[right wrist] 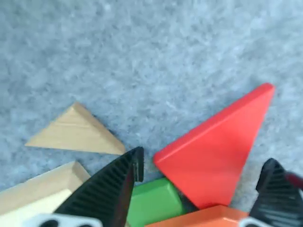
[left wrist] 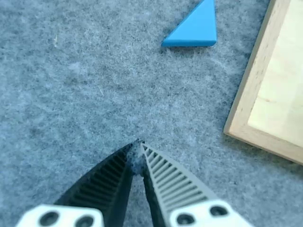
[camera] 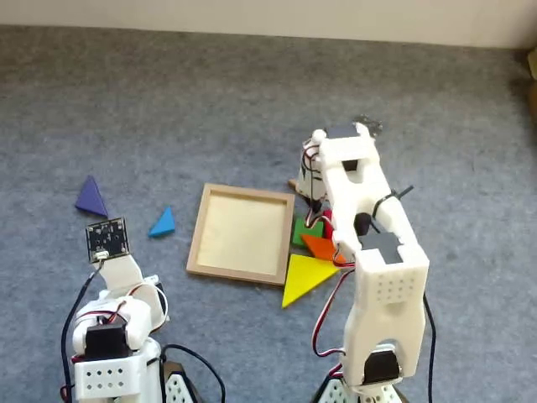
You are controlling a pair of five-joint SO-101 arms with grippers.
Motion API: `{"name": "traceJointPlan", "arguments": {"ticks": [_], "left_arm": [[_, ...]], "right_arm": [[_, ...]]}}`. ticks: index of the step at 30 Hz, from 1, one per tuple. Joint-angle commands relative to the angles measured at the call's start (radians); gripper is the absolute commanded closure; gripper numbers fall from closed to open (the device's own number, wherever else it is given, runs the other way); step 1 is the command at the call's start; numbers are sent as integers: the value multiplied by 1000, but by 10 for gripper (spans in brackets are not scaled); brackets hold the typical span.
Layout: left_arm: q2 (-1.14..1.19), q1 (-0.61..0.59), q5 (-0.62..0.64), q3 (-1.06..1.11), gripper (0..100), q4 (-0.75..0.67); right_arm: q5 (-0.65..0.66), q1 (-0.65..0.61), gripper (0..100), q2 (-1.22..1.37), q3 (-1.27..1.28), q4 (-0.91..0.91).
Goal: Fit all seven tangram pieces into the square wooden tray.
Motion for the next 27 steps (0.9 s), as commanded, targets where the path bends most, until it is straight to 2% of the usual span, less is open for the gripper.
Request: {"name": "traceJointPlan", "arguments": {"ticks": [1,16,23,27], "left_arm": [[-42,12,8,19,994,3],[-42,12,6,19,994,3],[-42,12,6,19,994,3],[-42,12,6,19,994,3]], "right_arm": [[11,-12,634,-58,-8,8],[3,38,635,-56,-4,7],[5,38,771,-56,-10,5],[8,38,781,-61,-10,8]]}}
